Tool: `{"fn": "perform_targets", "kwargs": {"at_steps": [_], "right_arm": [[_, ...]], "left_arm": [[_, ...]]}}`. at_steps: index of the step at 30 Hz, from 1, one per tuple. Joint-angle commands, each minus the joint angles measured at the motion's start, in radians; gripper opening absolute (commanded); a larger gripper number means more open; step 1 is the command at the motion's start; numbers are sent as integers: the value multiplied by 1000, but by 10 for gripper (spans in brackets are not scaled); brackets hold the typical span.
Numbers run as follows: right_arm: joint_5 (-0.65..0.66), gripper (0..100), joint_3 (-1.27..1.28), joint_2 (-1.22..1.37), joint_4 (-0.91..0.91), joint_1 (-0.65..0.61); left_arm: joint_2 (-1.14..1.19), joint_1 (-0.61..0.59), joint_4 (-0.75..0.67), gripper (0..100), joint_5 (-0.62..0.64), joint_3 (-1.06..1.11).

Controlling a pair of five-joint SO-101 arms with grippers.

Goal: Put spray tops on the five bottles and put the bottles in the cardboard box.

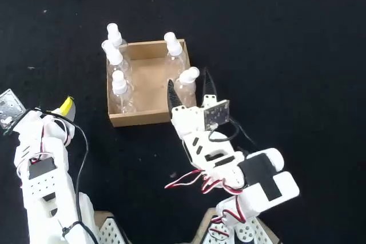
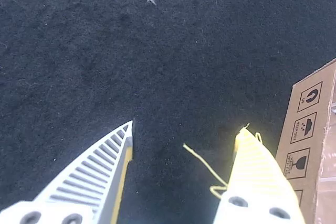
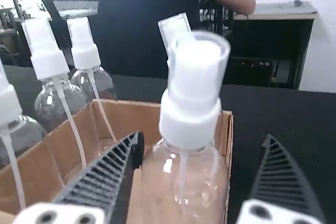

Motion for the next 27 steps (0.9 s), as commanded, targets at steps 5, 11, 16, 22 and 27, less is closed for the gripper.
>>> {"fn": "perform_targets", "kwargs": {"at_steps": [5,11,16,22,27], "right_arm": [[-14,305,-31,-50,5,-63],[-12,305,-33,-50,5,-71],[-12,305,-39,-50,5,-69],[-12,305,-30,-67,-17,-26],[-14,305,30,-185,2,-29]], "left_arm": [[-15,-2,-23,202,-2,-12],[-15,-2,-25,202,-2,-13],[-15,-2,-25,202,-2,-12],[-15,-2,-25,202,-2,-12],[-15,-2,-25,202,-2,-12]]}}
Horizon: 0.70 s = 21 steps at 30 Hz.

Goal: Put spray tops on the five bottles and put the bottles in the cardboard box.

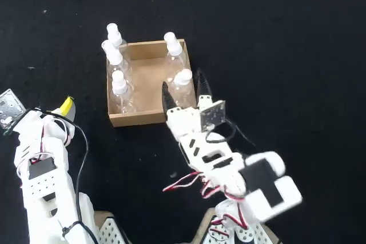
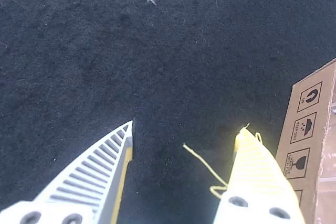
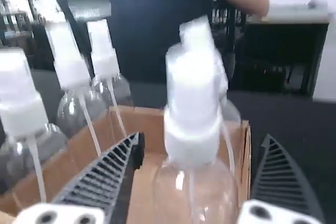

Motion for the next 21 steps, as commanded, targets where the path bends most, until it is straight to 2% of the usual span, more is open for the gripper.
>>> {"fn": "perform_targets", "kwargs": {"at_steps": [1,11,15,21], "right_arm": [[-9,305,19,-125,20,20],[-5,305,67,-427,226,26],[-11,305,81,-591,319,66],[-12,304,73,-871,597,72]], "left_arm": [[-15,-2,-25,202,0,-12],[-15,-2,-25,202,-3,-12],[-15,-2,-25,202,-5,-8],[-15,-2,-25,202,0,-8]]}}
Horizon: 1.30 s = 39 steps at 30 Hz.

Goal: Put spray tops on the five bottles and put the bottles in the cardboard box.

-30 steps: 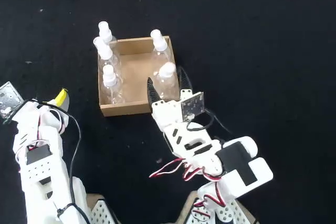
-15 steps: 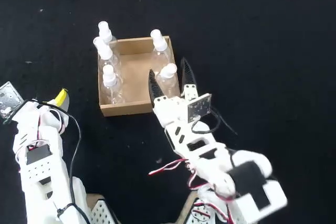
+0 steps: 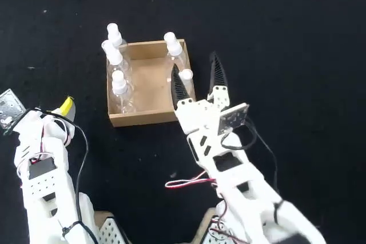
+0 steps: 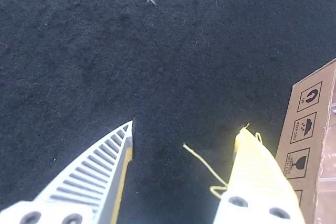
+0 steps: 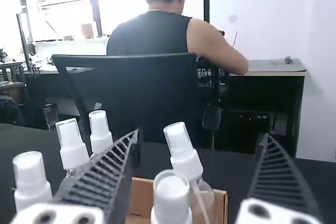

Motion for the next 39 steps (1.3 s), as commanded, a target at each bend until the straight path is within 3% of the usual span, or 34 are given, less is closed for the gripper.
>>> {"fn": "perform_targets", "kwargs": {"at_steps": [1,4,6,8,11,13,19,27,31,36,39], "right_arm": [[-12,304,-10,-197,164,20],[-12,302,-18,-357,305,25],[-12,269,-30,-466,430,26],[-12,173,-41,-578,560,26],[-12,5,-42,-751,704,26],[-12,61,-27,-863,787,28],[-12,19,-1,-1165,1080,74],[-12,11,-41,-1155,1353,221],[-12,11,-56,-1155,1531,319],[-12,11,-62,-1155,1751,347],[-12,11,-39,-1155,1855,347]], "left_arm": [[-15,-2,-25,202,0,-7],[-15,-2,-21,180,-3,-7],[-15,-2,-23,110,-3,-7],[-15,-2,-23,29,-6,-7],[-15,-2,-18,46,-6,-5],[-15,-2,-17,28,-6,-5],[-21,-2,72,30,-6,-36],[-310,8,295,30,-8,-16],[-539,119,359,30,-124,73],[-793,266,491,30,-199,156],[-795,306,516,30,-230,162]]}}
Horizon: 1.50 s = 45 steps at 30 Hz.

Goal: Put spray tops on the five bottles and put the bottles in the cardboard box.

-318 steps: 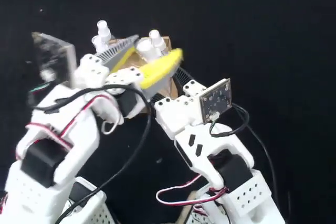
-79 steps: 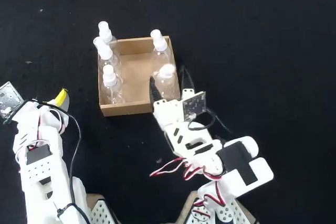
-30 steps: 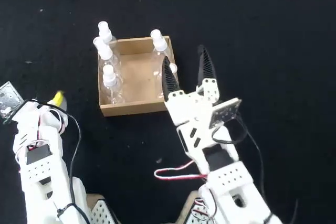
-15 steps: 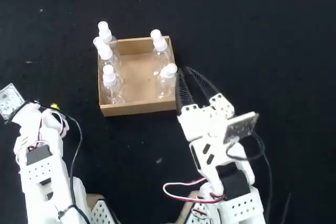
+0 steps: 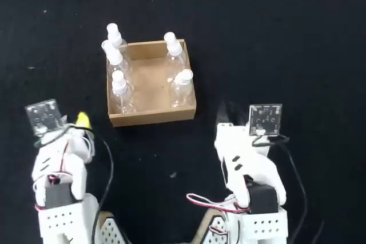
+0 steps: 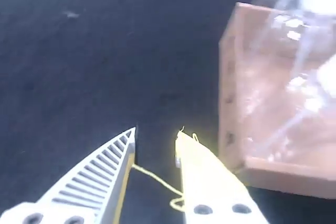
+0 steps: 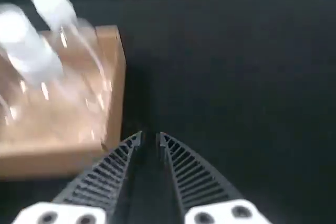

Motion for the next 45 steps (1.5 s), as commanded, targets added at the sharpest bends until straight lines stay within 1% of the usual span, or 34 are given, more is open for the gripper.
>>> {"fn": "perform_targets", "kwargs": {"at_steps": [1,3,5,7,10,12,15,18,21,22,45], "right_arm": [[-5,11,-28,-96,103,21],[-5,11,48,-96,100,21],[-3,11,114,-87,106,23],[-3,11,107,-93,170,25],[-5,11,108,-91,222,20],[-5,11,108,-91,267,20],[3,11,108,-91,301,21],[3,11,108,-93,373,21],[3,11,108,-93,365,21],[3,11,108,-94,367,21],[3,11,108,-96,367,18]], "left_arm": [[-9,59,17,30,-37,-12],[-9,85,21,33,-40,-10],[-21,85,25,33,-41,13],[-25,64,17,33,-54,58],[-23,28,40,30,-115,81],[-25,-8,103,30,-157,81],[-25,-22,187,33,-206,81],[-25,-27,307,33,-207,81],[-23,-31,454,33,-210,81],[-26,-31,480,31,-212,81],[-31,-24,476,30,-212,81]]}}
